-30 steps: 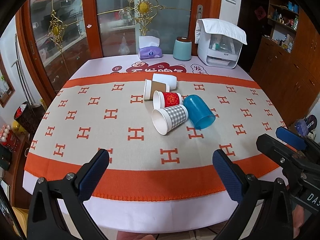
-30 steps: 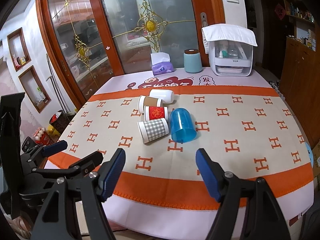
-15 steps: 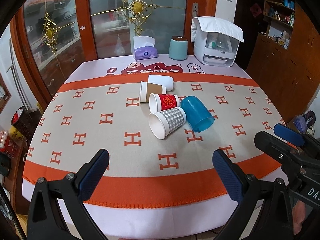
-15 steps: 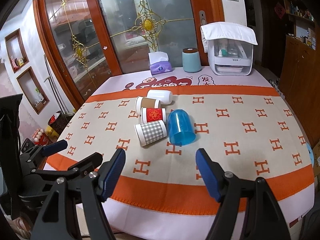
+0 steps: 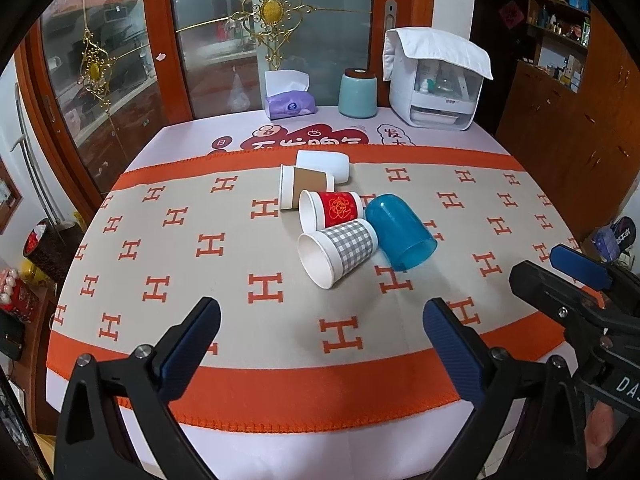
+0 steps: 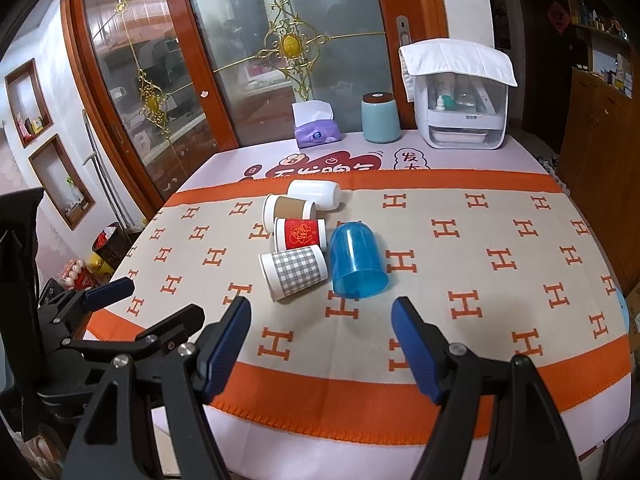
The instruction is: Flip cup upside down
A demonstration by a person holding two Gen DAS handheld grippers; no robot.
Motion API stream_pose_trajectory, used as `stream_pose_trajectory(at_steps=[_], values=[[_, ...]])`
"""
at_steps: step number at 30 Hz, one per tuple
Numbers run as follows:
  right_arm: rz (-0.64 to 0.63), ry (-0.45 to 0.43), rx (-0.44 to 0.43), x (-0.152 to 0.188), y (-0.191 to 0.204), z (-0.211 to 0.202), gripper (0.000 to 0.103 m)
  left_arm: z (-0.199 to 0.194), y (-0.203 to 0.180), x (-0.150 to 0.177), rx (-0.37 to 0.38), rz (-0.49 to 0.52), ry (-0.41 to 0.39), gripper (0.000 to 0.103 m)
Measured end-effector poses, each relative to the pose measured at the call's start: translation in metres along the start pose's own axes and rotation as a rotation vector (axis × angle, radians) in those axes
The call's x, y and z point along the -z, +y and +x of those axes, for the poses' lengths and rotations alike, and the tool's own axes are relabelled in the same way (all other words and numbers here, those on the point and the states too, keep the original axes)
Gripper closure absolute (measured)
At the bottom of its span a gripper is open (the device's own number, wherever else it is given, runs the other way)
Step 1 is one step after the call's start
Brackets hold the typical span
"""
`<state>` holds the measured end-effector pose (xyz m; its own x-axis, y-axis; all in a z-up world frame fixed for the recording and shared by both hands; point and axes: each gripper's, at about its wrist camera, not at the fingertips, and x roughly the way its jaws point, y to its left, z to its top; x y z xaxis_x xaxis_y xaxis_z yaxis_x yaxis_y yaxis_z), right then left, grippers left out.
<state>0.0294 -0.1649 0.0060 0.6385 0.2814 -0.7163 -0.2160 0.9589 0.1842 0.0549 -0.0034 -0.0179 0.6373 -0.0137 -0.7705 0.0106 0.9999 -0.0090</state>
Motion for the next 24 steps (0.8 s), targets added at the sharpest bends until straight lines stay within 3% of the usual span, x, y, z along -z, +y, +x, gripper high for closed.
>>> stream_pose_trajectory(at_steps=[5,9,15,19,24], values=[[0.006,0.005,0.000,0.000,-0.002,0.005,0.030,0.005,-0.001,-0.002,0.009,0.005,0.003,0.003],[0.005,0.007,0.010,0.000,-0.005,0.010,0.030,0.005,-0.004,-0.004,0.013,0.025,-0.017,0.010],[0.000,0.003,0.041,-0.007,-0.012,0.021,0.030,0.012,-0.006,-0.018,0.069,0.101,-0.065,0.011],[0.021,0.024,0.042,-0.013,-0.023,0.036,0.030,0.027,-0.006,-0.044,0.023,0.202,-0.072,0.010],[0.091,0.064,0.022,-0.020,-0.046,0.062,0.030,0.061,-0.020,-0.068,0.050,0.386,0.016,0.009]])
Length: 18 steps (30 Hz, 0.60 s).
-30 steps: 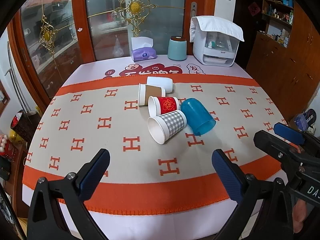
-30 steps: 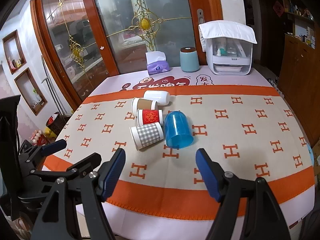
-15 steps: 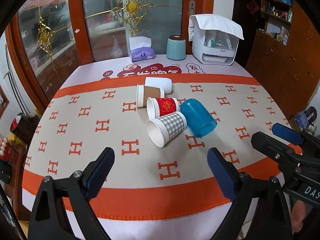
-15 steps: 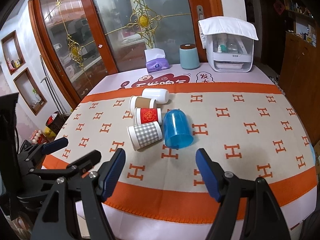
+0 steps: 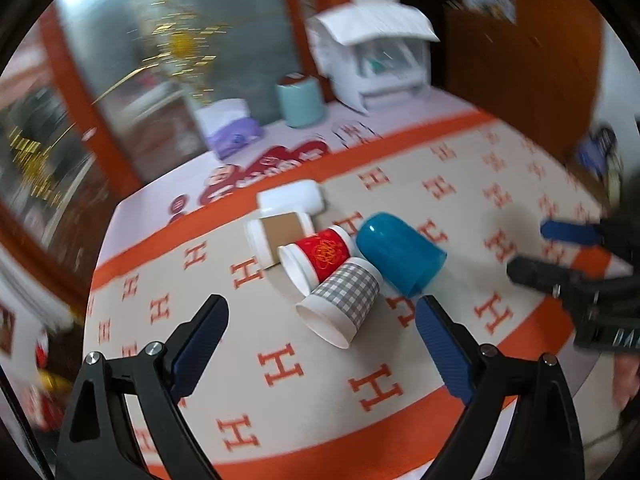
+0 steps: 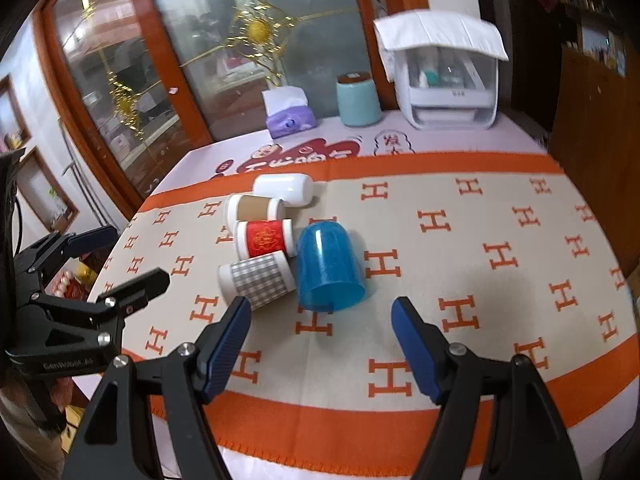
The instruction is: Flip cup upside down
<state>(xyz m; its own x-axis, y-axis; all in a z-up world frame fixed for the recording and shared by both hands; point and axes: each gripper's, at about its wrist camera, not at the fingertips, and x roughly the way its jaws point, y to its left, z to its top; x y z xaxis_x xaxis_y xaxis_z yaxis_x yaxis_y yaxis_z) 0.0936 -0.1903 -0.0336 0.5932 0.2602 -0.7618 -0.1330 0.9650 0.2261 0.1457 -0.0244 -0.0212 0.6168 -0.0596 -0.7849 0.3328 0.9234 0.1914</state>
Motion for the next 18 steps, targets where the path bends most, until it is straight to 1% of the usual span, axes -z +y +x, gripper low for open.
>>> stream_pose_trajectory(at_steps=[4,7,10,13,15,18], values=[[0.050,0.033,-0.007,-0.006,-0.018,0.022,0.030,0.041,-0.014,-0.015,0.019,0.176,0.069,0.009],[0.099,0.070,-0.023,-0.004,-0.035,0.042,0.030,0.075,-0.022,-0.021,0.021,0.262,0.146,0.010],[0.139,0.108,-0.035,0.002,-0.048,0.059,0.030,0.100,-0.029,-0.022,0.058,0.321,0.212,0.012],[0.158,0.138,-0.043,0.007,-0.055,0.072,0.030,0.121,-0.035,-0.024,0.068,0.356,0.273,0.022],[0.165,0.157,-0.048,0.010,-0.058,0.079,0.030,0.134,-0.038,-0.023,0.066,0.378,0.322,0.032],[0.171,0.177,-0.067,0.014,-0.060,0.088,0.030,0.148,-0.043,-0.019,0.053,0.401,0.376,0.034]])
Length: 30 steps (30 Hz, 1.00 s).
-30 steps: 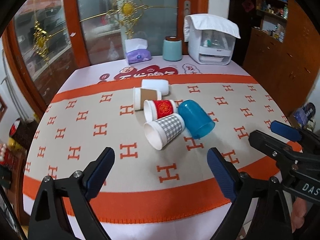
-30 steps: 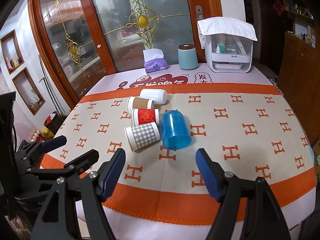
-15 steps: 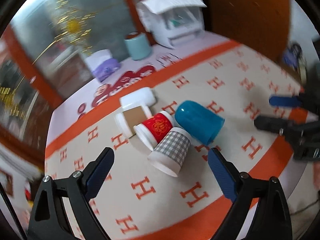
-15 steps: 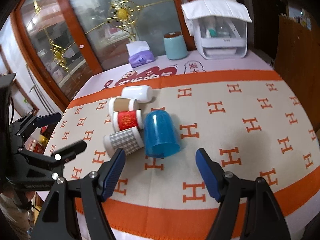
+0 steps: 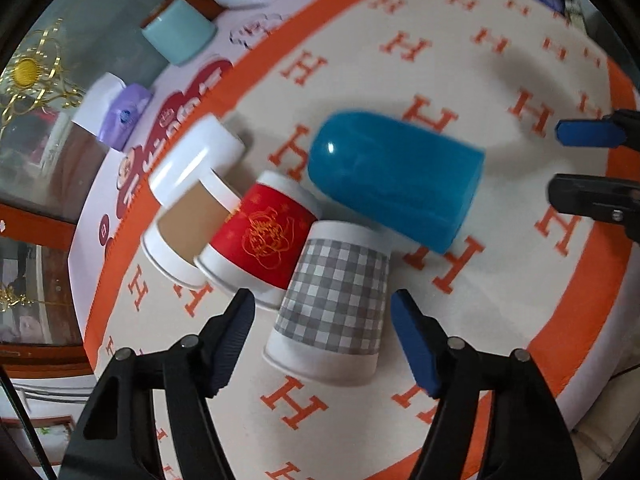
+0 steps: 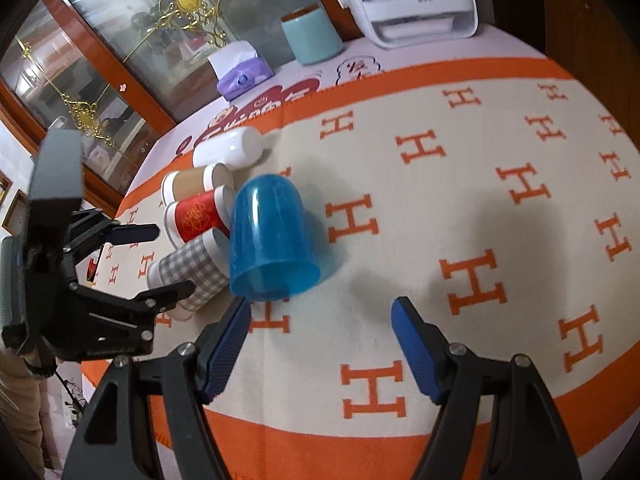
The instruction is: Flip cup upside down
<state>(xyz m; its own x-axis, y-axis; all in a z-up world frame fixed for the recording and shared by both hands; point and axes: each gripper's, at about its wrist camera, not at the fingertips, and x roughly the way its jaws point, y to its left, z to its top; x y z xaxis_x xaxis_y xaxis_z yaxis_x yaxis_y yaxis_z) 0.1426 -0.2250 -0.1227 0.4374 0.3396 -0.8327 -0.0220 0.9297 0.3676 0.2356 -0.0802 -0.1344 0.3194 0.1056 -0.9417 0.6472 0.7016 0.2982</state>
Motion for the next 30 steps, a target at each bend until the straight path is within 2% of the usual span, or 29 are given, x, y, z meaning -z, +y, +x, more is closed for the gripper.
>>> stream_pose_trajectory(at_steps=[3,8,12,15,24,30], values=[[-0.005,0.012,-0.008,0.002,0.000,0.006,0.030,0.013,-0.003,-0.004,-0.006,0.021,0.048,0.034],[-0.008,0.022,-0.012,0.003,-0.001,0.012,0.030,0.022,-0.009,-0.008,-0.006,0.048,0.081,0.037],[0.002,0.021,-0.011,0.004,-0.003,0.012,0.030,0.024,-0.015,-0.008,-0.026,0.064,0.087,0.039],[0.009,0.018,-0.011,0.004,-0.004,0.011,0.030,0.020,-0.010,-0.010,-0.017,0.028,0.081,0.040],[0.033,-0.015,-0.031,0.016,-0.006,-0.013,0.030,-0.041,-0.004,0.011,0.039,-0.188,0.047,0.040],[0.051,-0.038,-0.060,0.035,-0.009,-0.034,0.030,-0.068,-0.010,0.045,0.159,-0.432,0.069,0.040]])
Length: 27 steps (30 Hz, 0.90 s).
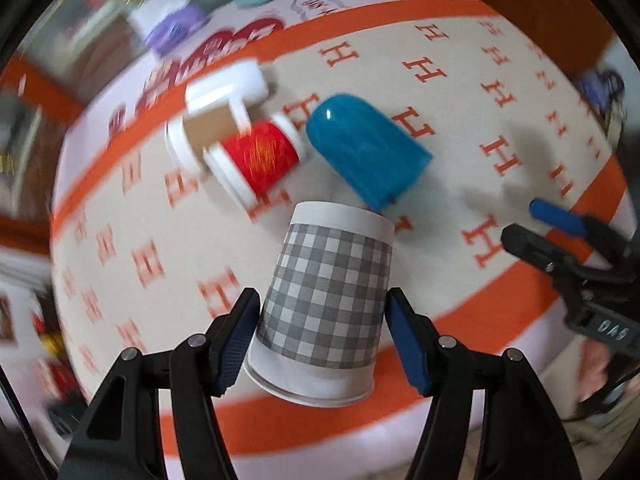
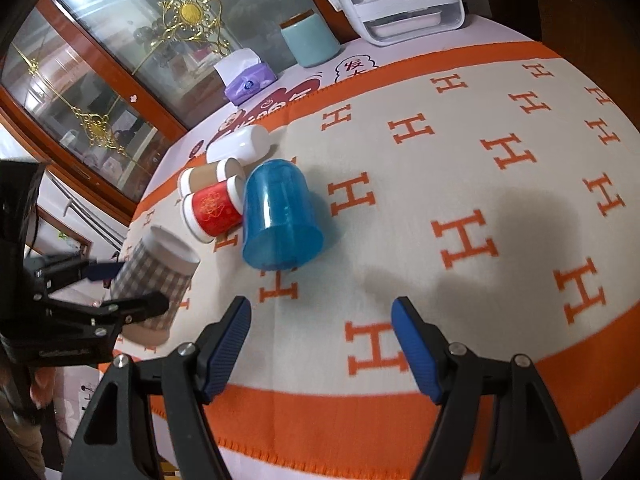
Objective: Flip cup upside down
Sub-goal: 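Lift the grey-checked cup with the right tool and rotate it upright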
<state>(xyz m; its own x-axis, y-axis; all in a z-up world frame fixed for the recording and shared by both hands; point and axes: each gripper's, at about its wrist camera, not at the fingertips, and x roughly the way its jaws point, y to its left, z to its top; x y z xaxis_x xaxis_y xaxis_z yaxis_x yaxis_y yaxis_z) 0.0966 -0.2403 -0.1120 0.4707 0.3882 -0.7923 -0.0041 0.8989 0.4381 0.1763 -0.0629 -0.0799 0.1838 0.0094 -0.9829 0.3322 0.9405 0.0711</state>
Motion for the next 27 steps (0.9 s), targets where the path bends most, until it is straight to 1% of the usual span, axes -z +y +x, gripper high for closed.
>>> stream_pose_trajectory(at_steps=[4,5,8,12,14,18,22,23,24,25,26,27], values=[[0.017,0.000,-0.016,0.015,-0.005,-0.011,0.030,0.013,0.000,0.037,0.127,-0.193,0.063,0.040],[0.022,0.000,-0.017,0.019,-0.007,-0.013,0.030,0.017,-0.001,0.044,0.151,-0.228,0.076,0.040],[0.036,0.000,-0.020,0.028,-0.012,-0.019,0.030,0.032,0.002,0.065,0.234,-0.358,0.098,0.040],[0.052,0.006,-0.029,0.036,-0.018,-0.021,0.030,0.047,0.004,0.086,0.348,-0.534,0.099,0.040],[0.054,0.009,-0.031,0.040,-0.020,-0.021,0.030,0.052,0.002,0.091,0.364,-0.575,0.094,0.040],[0.056,0.013,-0.037,0.045,-0.023,-0.021,0.030,0.064,-0.005,0.096,0.375,-0.606,0.082,0.039],[0.063,0.019,-0.039,0.049,-0.027,-0.018,0.030,0.070,-0.009,0.092,0.345,-0.610,0.065,0.038],[0.065,0.022,-0.039,0.050,-0.028,-0.018,0.030,0.071,-0.010,0.091,0.337,-0.603,0.060,0.033],[0.068,0.025,-0.041,0.051,-0.029,-0.017,0.030,0.071,-0.011,0.090,0.322,-0.595,0.060,0.023],[0.070,0.028,-0.044,0.051,-0.030,-0.016,0.030,0.072,-0.011,0.089,0.316,-0.596,0.059,0.018],[0.071,0.030,-0.046,0.052,-0.031,-0.016,0.030,0.071,-0.010,0.089,0.321,-0.601,0.056,0.009],[0.072,0.031,-0.047,0.052,-0.031,-0.015,0.030,0.071,-0.009,0.089,0.335,-0.608,0.051,0.006]])
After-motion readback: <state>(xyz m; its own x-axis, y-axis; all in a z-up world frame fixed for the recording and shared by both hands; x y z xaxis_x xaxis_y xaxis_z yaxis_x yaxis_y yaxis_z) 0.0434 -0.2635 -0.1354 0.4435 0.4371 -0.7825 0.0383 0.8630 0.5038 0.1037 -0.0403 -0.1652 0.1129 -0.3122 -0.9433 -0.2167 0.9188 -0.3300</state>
